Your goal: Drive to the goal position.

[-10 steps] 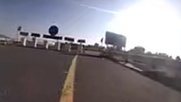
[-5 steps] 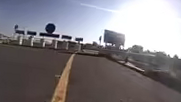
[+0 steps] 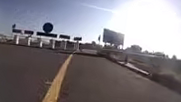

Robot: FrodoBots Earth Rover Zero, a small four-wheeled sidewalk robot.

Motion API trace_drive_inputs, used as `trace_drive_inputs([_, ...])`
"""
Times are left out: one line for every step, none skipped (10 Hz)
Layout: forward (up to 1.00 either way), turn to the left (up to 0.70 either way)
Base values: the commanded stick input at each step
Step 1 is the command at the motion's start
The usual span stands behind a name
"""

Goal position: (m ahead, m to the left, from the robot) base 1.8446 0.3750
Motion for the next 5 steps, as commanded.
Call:
trace_drive_inputs([0.70,0.00])
trace_drive_inputs([0.70,0.00])
trace_drive_inputs([0.70,0.08])
trace_drive_inputs([0.70,0.18])
trace_drive_inputs([0.70,0.34])
